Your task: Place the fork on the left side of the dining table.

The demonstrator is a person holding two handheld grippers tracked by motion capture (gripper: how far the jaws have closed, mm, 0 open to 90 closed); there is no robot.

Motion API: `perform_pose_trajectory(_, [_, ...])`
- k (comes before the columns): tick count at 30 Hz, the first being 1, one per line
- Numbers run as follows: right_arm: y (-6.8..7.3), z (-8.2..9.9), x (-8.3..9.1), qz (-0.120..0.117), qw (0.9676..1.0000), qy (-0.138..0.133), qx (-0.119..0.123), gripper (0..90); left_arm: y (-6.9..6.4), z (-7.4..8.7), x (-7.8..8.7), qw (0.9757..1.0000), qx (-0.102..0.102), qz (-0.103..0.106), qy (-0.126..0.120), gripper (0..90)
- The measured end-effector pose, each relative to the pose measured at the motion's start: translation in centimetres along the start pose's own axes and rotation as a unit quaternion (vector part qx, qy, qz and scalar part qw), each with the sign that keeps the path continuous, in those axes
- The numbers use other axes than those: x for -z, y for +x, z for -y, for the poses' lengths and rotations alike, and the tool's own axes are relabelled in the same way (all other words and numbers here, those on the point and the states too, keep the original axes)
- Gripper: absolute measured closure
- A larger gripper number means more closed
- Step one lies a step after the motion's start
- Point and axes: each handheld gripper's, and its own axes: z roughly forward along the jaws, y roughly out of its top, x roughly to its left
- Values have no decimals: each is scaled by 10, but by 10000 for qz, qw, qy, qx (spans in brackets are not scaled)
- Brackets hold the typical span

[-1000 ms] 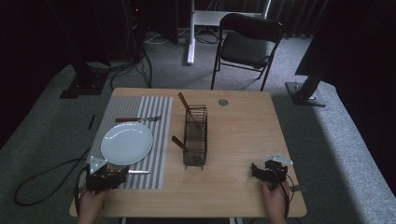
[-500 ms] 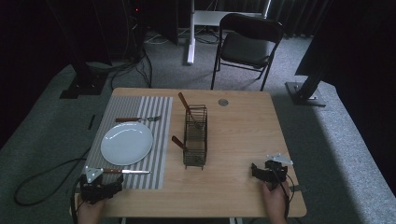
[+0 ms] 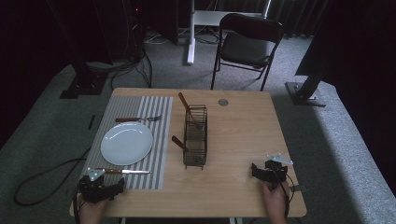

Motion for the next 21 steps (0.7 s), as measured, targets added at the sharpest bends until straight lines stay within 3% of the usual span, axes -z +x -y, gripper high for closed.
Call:
perform_pose_trajectory(3, [0,0,0,0,10000,0,-1,131,-1,2,-2,9998,-102,-178,-37,0])
perform_pose_trajectory(7, [0,0,0,0,10000,0,0,130,-2,5,-2,9996,-94,-219,-148,0])
perform_pose_trajectory(21, [0,0,0,0,10000,1,0,131,-2,5,-2,9996,-70,-232,-163,0])
